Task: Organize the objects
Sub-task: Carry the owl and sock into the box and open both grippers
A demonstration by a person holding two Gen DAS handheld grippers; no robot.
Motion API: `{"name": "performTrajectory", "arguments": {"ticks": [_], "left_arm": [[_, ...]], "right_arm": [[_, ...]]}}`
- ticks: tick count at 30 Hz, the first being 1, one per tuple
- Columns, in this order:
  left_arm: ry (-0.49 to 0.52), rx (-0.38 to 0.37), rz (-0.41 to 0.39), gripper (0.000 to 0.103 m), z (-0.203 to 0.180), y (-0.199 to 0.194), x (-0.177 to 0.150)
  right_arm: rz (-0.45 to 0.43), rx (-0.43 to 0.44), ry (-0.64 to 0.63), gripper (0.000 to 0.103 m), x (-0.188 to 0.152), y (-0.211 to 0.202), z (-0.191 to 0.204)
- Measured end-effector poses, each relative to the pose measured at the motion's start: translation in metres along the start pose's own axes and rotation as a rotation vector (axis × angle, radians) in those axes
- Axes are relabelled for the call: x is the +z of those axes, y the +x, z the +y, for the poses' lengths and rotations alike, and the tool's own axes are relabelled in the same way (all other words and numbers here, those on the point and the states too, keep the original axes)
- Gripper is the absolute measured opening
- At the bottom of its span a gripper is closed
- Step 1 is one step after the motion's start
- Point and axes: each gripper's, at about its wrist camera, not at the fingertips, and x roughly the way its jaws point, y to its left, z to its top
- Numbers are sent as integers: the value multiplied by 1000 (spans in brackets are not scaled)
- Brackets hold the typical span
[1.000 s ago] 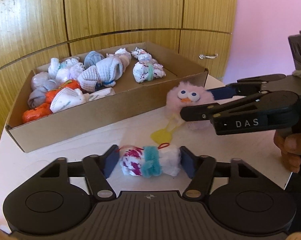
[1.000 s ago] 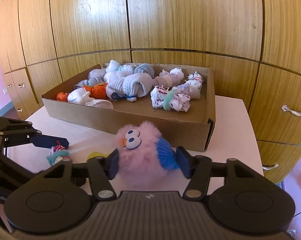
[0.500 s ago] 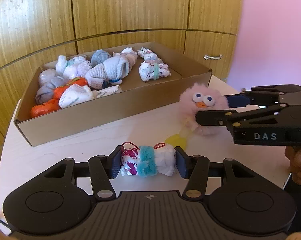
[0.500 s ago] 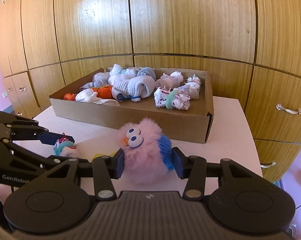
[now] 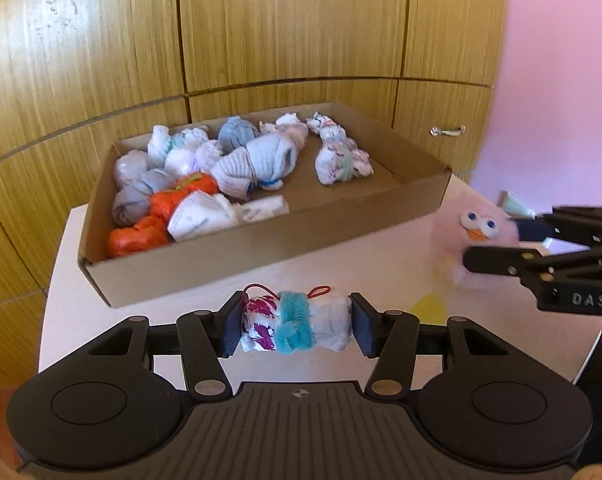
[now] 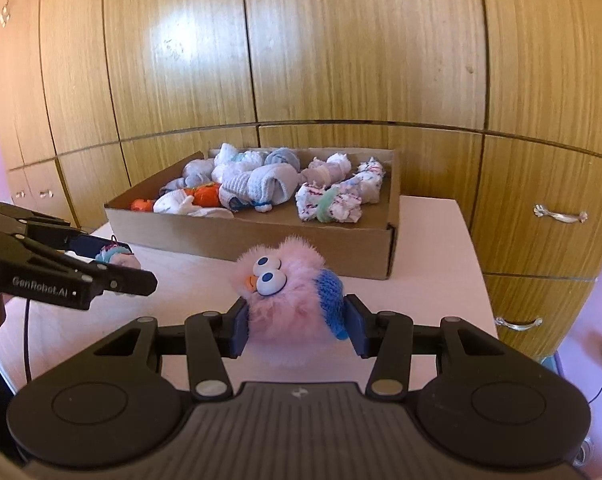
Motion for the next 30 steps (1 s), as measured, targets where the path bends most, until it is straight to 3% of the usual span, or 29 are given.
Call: {"name": "performTrajectory", "arguments": {"ticks": [7, 17, 24, 30], "left_arm": [[33, -14, -34, 60, -6, -11, 32], [95, -5, -56, 60, -9, -4, 112], [72, -14, 38, 60, 0, 28, 170], [71, -31, 104, 61, 0, 55, 180]], "right_arm": [[-33, 13, 13, 45, 17, -13, -7], [-66, 22, -58, 45, 92, -27, -35], [-24, 85, -102, 45, 148, -10, -45], [51, 107, -114, 45, 164, 21, -50]]}}
